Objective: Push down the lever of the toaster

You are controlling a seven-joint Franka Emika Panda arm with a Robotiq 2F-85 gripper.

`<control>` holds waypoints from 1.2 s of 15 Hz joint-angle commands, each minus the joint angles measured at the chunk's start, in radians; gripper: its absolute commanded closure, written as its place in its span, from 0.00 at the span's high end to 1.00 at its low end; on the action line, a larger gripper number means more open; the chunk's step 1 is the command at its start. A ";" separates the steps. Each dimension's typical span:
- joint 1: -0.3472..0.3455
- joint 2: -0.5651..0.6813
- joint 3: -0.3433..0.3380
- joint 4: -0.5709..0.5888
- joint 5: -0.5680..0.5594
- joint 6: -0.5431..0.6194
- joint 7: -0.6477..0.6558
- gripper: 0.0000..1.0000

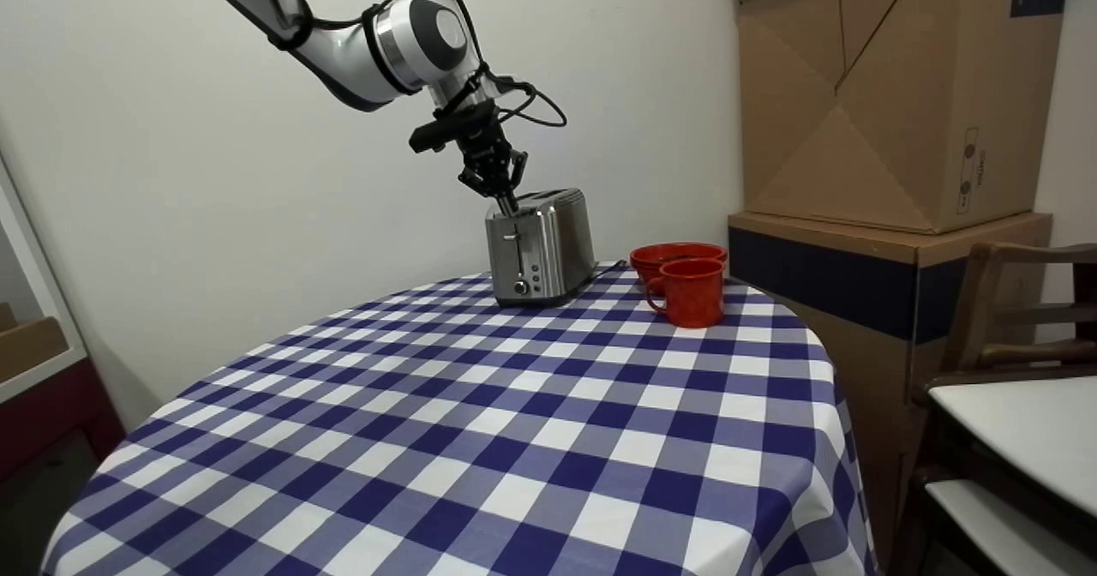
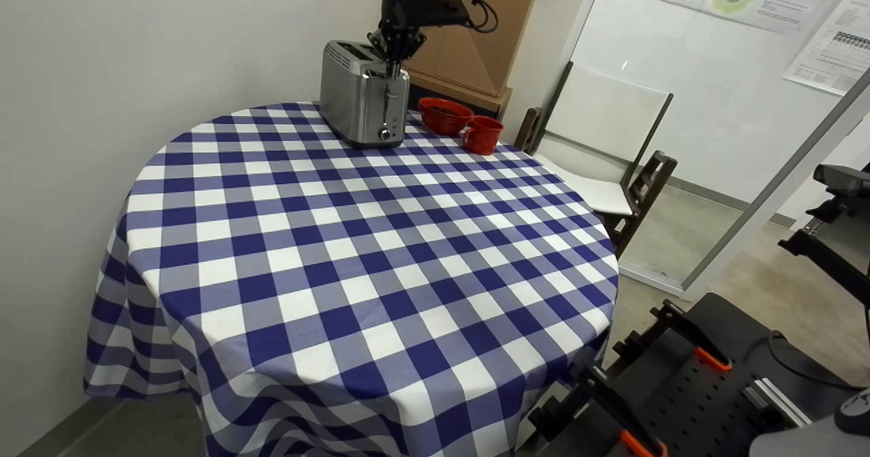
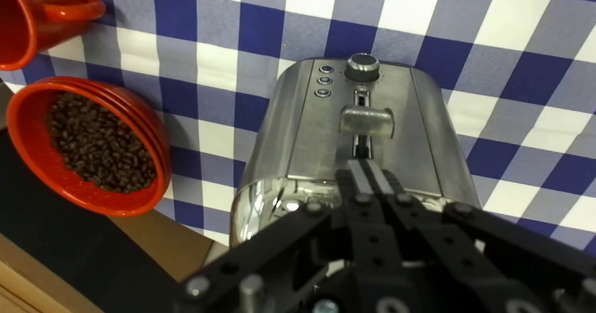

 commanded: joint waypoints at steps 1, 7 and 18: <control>0.004 0.065 -0.006 0.094 0.012 -0.039 -0.038 0.01; 0.011 0.113 -0.005 0.129 0.008 -0.054 -0.064 0.01; 0.013 0.200 -0.022 0.190 -0.001 -0.077 -0.072 0.01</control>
